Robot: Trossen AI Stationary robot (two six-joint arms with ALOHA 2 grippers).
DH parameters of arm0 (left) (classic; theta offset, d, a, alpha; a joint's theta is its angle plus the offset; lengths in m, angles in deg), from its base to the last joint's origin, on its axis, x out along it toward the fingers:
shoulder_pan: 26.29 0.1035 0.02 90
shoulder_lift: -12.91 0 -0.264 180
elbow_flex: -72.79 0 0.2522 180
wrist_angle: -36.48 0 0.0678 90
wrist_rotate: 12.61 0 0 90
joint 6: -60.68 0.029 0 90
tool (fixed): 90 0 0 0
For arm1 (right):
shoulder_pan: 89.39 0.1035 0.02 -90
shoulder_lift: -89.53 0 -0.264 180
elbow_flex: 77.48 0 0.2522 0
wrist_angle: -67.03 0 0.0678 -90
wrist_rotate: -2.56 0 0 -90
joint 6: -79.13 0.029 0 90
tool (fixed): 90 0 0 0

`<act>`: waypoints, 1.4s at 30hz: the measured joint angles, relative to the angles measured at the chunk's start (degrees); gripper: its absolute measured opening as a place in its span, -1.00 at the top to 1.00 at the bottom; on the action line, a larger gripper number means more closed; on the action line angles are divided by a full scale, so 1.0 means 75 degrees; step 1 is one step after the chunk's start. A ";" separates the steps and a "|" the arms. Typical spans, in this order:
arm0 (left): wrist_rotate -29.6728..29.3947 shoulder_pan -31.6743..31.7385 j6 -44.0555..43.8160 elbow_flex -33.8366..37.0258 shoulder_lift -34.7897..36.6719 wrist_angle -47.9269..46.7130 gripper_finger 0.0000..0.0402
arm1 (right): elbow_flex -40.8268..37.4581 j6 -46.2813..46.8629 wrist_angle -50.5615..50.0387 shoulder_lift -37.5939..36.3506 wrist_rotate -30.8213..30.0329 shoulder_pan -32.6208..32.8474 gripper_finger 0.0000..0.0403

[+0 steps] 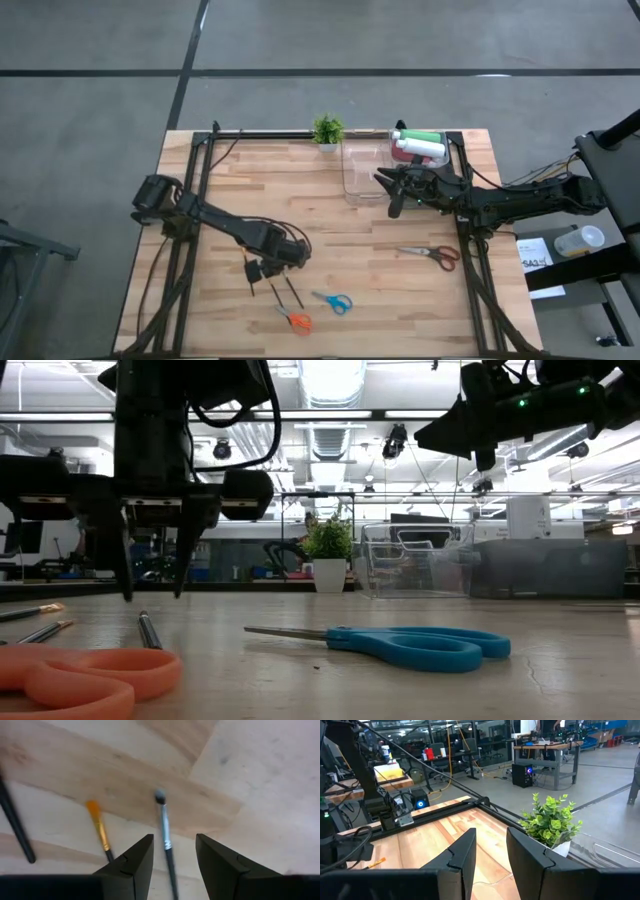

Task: Pick & Place Paint Supplies
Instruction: Put the silver paintbrush into the black bin

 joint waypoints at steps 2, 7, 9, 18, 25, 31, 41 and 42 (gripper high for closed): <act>0.0023 -0.0014 -0.0025 0.0006 -0.0013 0.0000 0.23 | 0.0000 0.0000 0.0000 0.0000 0.0000 0.0000 0.47; 0.0014 -0.0005 -0.0122 0.0183 -0.0013 0.0025 0.23 | 0.0000 0.0000 0.0003 0.0000 -0.0003 0.0000 0.47; 0.0011 -0.0006 -0.0187 0.0340 -0.0013 0.0182 0.23 | 0.0000 0.0000 0.0002 0.0000 0.0000 -0.0001 0.47; 0.0073 -0.0005 -0.0291 0.0749 0.0025 0.0886 0.25 | 0.0000 0.0000 0.0003 0.0000 -0.0001 -0.0001 0.47; 0.0073 -0.0008 -0.0367 0.0755 0.0005 0.0790 0.55 | 0.0000 0.0000 0.0000 0.0000 0.0000 -0.0002 0.47; 0.0053 -0.0008 -0.0460 0.0755 0.0004 0.0778 0.83 | 0.0000 0.0000 0.0002 0.0000 -0.0001 0.0000 0.47; -0.0042 0.0000 -0.0460 0.0755 -0.0002 0.0795 0.96 | 0.0000 0.0000 0.0002 0.0000 -0.0002 -0.0002 0.47; -0.0061 0.0000 -0.0459 0.0755 -0.0002 0.0805 0.96 | 0.0000 0.0000 0.0003 0.0000 0.0000 -0.0002 0.47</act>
